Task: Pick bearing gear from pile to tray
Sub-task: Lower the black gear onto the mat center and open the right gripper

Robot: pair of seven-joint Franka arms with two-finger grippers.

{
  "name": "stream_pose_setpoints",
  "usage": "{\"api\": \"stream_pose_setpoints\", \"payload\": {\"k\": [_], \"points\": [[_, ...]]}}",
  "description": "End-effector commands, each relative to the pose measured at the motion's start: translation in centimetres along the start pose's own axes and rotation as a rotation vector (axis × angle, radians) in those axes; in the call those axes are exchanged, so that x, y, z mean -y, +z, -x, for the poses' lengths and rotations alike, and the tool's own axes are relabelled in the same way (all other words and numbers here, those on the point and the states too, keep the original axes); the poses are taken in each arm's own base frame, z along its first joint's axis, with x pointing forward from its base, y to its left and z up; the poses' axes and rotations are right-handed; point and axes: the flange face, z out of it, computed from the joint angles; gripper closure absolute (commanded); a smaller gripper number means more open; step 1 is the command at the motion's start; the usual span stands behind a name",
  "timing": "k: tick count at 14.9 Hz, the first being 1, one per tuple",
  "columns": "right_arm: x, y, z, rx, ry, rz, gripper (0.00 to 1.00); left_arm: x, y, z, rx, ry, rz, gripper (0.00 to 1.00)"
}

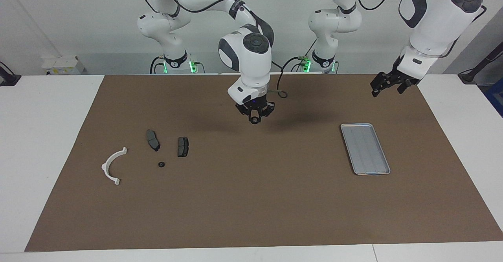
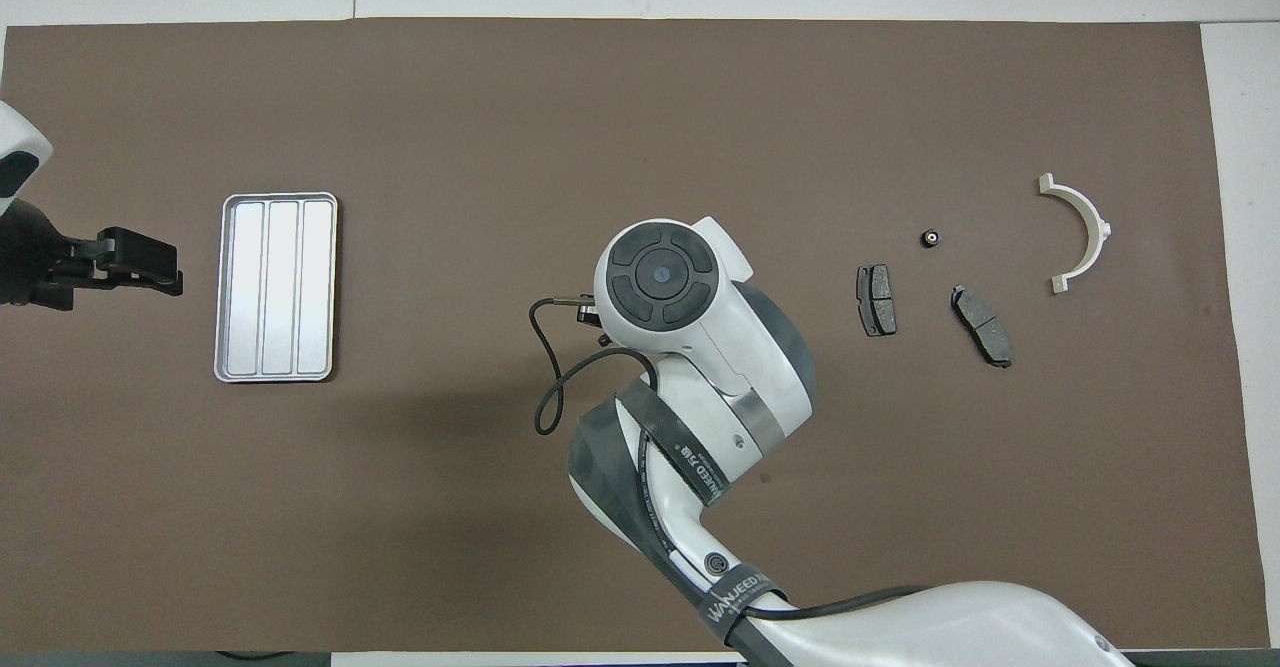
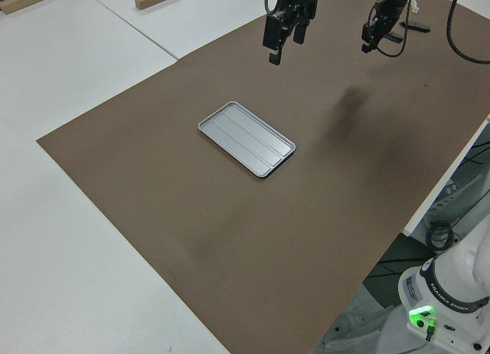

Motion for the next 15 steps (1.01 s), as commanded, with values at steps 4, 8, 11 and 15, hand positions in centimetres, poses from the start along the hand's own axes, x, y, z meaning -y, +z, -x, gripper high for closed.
{"api": "stream_pose_setpoints", "payload": {"k": [4,8,11,15], "points": [[1.5,5.0,1.5,0.008,-0.014,-0.020,1.00,0.3,-0.2,0.5,-0.002,0.002,-0.016,0.00],[1.4,6.7,1.7,0.009,-0.015,-0.019,1.00,0.3,-0.2,0.5,-0.002,0.000,-0.016,0.00],[0.9,8.1,2.0,0.004,-0.016,-0.024,1.00,0.3,-0.2,0.5,-0.002,0.000,-0.016,0.00],[0.8,9.2,2.1,0.011,-0.020,-0.017,1.00,0.3,-0.2,0.5,-0.002,0.002,-0.016,0.00]]}}
